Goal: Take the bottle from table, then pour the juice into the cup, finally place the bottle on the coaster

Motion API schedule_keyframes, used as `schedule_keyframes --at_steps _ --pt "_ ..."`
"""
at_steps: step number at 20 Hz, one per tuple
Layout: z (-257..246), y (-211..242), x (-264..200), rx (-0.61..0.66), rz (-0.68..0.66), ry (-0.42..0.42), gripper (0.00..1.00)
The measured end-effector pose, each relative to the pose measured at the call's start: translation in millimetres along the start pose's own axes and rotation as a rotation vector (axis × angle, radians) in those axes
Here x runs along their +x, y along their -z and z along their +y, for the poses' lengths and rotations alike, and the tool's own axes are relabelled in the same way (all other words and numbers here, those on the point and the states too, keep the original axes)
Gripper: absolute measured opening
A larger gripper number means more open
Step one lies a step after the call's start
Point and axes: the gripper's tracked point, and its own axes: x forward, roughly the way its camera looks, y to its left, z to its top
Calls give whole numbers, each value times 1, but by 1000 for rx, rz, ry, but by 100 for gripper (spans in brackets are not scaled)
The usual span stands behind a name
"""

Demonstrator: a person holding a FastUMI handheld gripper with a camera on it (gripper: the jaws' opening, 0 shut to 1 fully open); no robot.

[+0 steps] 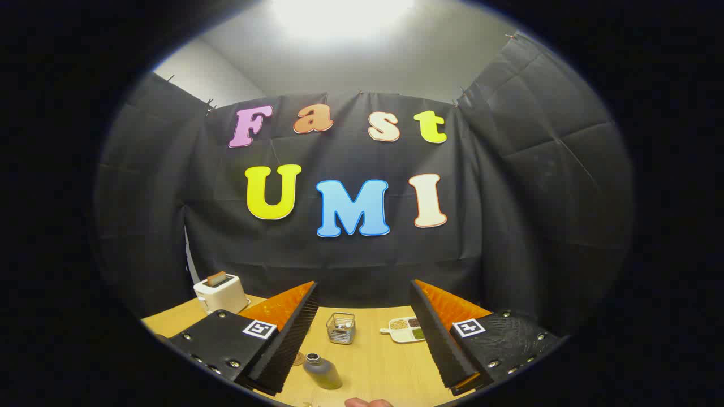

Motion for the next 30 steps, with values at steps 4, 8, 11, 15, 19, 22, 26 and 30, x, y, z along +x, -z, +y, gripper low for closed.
schedule_keyframes --at_steps 4,8,11,15,19,22,26,30 --pt "8 -2 -1 1 -12 -11 98" --pt "10 -6 -1 0 -23 -2 98" --pt "14 -5 -1 -15 -23 -14 98" --pt "20 0 -2 -25 -15 -32 98" --pt "24 12 -3 3 7 -39 98" --pt "24 16 -2 17 10 -40 98" --pt "30 31 -2 27 9 -55 98" --pt "43 55 -2 27 2 -75 98"
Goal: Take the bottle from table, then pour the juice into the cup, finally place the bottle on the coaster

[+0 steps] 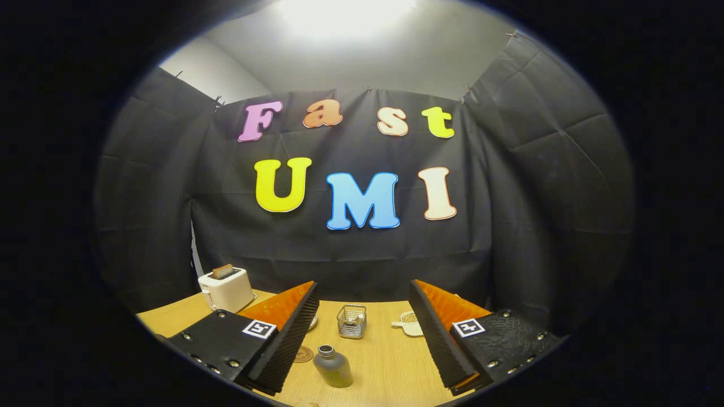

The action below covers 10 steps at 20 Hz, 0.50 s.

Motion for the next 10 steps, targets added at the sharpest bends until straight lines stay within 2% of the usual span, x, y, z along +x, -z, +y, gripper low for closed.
schedule_keyframes --at_steps 4,10 --pt "14 34 1 -12 -3 -14 98" --pt "35 110 20 2 37 -38 98"
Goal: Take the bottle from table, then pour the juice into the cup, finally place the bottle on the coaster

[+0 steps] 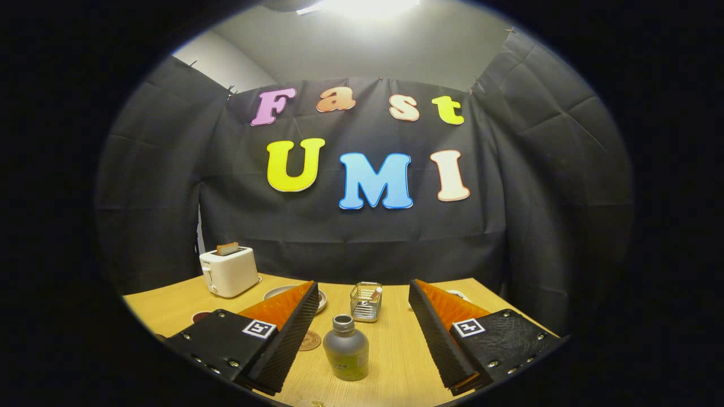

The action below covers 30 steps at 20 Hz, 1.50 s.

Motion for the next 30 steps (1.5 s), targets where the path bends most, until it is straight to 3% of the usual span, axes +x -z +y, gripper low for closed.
schedule_keyframes --at_steps 7,20,22,24,30 --pt "8 74 20 1 54 9 98" --pt "23 120 52 -15 95 9 98" --pt "18 125 58 -12 100 30 95" --pt "23 125 58 -14 110 8 81" --pt "34 88 56 -137 117 -42 75"
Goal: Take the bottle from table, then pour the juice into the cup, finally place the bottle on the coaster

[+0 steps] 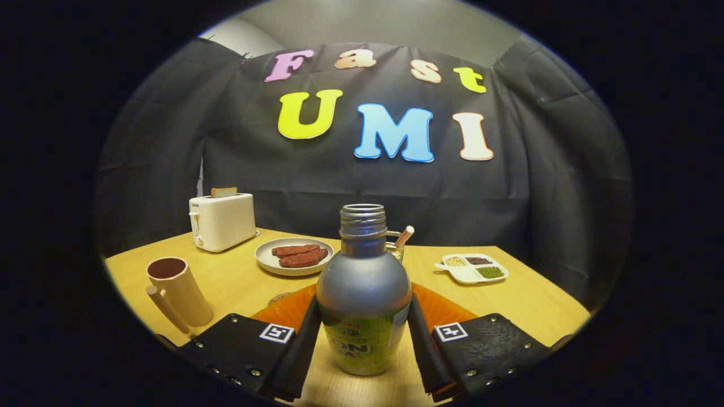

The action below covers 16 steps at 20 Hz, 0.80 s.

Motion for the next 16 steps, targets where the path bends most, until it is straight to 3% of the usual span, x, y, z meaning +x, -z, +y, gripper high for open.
schedule_keyframes --at_steps 6,16 --pt "23 -56 -2 -260 -41 -73 76" --pt "72 -65 1 -516 24 -163 76"
